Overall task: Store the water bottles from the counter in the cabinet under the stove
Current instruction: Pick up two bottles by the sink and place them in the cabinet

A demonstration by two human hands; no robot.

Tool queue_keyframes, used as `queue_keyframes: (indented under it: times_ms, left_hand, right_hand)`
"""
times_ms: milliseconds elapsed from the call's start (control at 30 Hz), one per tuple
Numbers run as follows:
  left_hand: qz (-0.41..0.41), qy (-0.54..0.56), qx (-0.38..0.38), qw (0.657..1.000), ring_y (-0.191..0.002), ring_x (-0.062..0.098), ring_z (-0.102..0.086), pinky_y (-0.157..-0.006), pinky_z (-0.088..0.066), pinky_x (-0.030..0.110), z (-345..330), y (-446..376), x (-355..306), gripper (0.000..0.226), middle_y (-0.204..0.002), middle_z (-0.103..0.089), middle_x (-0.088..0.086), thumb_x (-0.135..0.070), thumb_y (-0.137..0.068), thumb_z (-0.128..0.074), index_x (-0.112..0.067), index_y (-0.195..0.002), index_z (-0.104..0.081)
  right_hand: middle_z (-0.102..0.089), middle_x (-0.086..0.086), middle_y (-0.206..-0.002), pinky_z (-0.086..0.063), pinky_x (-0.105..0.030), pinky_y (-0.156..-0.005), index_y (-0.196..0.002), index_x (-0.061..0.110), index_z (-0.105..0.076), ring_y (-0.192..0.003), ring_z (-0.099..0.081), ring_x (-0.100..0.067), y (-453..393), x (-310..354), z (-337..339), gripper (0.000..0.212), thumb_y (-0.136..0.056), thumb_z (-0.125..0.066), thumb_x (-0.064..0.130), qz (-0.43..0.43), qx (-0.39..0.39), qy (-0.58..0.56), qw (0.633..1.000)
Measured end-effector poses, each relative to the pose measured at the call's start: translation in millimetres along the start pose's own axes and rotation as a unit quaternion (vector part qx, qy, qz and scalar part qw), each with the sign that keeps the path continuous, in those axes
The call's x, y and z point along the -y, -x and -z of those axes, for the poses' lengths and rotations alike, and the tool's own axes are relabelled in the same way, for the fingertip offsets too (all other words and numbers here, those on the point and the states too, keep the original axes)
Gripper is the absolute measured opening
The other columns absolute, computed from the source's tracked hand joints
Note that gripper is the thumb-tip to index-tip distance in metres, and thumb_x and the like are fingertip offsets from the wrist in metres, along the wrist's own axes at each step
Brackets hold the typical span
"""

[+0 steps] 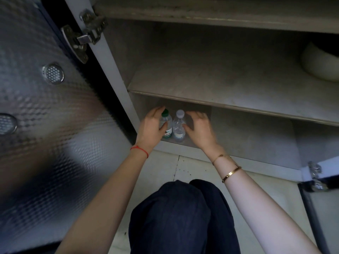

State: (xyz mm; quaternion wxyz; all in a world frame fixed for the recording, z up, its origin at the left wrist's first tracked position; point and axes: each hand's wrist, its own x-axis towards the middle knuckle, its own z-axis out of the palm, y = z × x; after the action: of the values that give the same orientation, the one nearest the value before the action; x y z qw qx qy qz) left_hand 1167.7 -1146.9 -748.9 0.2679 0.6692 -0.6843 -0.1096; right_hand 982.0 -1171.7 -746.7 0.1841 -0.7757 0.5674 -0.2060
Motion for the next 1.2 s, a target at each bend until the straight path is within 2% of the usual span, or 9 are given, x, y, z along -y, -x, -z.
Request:
queue_keyframes:
  times_ms: [100, 467, 600, 767, 900, 1067, 1200]
  left_hand:
    - [-0.010, -0.019, -0.018, 1.000, -0.118, 0.031, -0.059, -0.100, -0.048, 0.036, 13, 14, -3, 0.055, -0.134, -0.058, 0.013, -0.014, -0.084, -0.068, -0.007, -0.135, -0.053]
    - [-0.027, -0.030, -0.036, 0.999, -0.107, 0.033, -0.062, -0.092, -0.052, 0.045, 28, 28, -7, 0.051, -0.125, -0.063, 0.014, -0.017, -0.084, -0.069, -0.008, -0.132, -0.056]
    - [-0.026, -0.035, -0.046, 0.998, -0.102, 0.030, -0.063, -0.088, -0.053, 0.045, 52, 28, -20, 0.050, -0.119, -0.064, 0.012, -0.018, -0.084, -0.069, -0.009, -0.131, -0.056]
    - [-0.003, -0.016, -0.049, 0.999, -0.112, 0.028, -0.059, -0.093, -0.049, 0.048, 117, 37, -66, 0.047, -0.125, -0.062, 0.009, -0.021, -0.085, -0.065, -0.010, -0.130, -0.056]
    - [0.015, -0.004, -0.028, 0.999, -0.117, 0.025, -0.056, -0.100, -0.046, 0.043, 187, 49, -116, 0.042, -0.127, -0.061, 0.006, -0.022, -0.088, -0.064, -0.011, -0.128, -0.057]
    - [0.031, -0.032, 0.009, 0.999, -0.124, 0.022, -0.053, -0.102, -0.044, 0.038, 283, 63, -175, 0.047, -0.134, -0.058, 0.001, -0.025, -0.087, -0.063, -0.017, -0.132, -0.053]
    - [0.029, -0.016, 0.002, 0.999, -0.127, 0.021, -0.053, -0.106, -0.043, 0.042, 360, 74, -220, 0.046, -0.135, -0.058, 0.001, -0.025, -0.089, -0.062, -0.017, -0.134, -0.053]
  right_hand:
    - [-0.060, -0.013, -0.127, -0.045, -0.040, -0.099, -0.132, 0.010, -0.054, -0.119, -0.050, -0.031, 10, 1, 10, 0.047, -0.088, -0.066, 0.022, 0.000, -0.025, -0.004, 1.000]
    - [-0.056, -0.011, -0.134, -0.040, -0.038, -0.106, -0.137, 0.010, -0.051, -0.127, -0.046, -0.028, 23, 4, 24, 0.051, -0.090, -0.065, 0.025, -0.015, -0.042, -0.036, 0.998]
    - [-0.057, -0.011, -0.133, -0.039, -0.035, -0.105, -0.135, 0.009, -0.052, -0.125, -0.047, -0.028, 26, 18, 51, 0.050, -0.089, -0.065, 0.024, -0.027, -0.054, -0.049, 0.997]
    - [-0.056, -0.007, -0.135, -0.028, -0.029, -0.111, -0.136, 0.011, -0.051, -0.129, -0.045, -0.025, 41, 63, 115, 0.048, -0.091, -0.063, 0.026, -0.064, -0.030, -0.058, 0.996]
    - [-0.053, -0.004, -0.138, -0.035, -0.038, -0.113, -0.138, 0.013, -0.049, -0.134, -0.040, -0.022, 69, 111, 177, 0.049, -0.092, -0.061, 0.027, -0.087, -0.002, -0.069, 0.994]
    - [-0.052, -0.003, -0.139, -0.034, -0.034, -0.112, -0.140, 0.014, -0.047, -0.133, -0.040, -0.019, 97, 176, 266, 0.051, -0.093, -0.060, 0.028, -0.087, 0.025, -0.050, 0.995]
    - [-0.055, -0.003, -0.137, -0.035, -0.034, -0.114, -0.138, 0.013, -0.049, -0.131, -0.043, -0.020, 115, 228, 336, 0.050, -0.092, -0.061, 0.028, -0.068, 0.016, -0.046, 0.997]
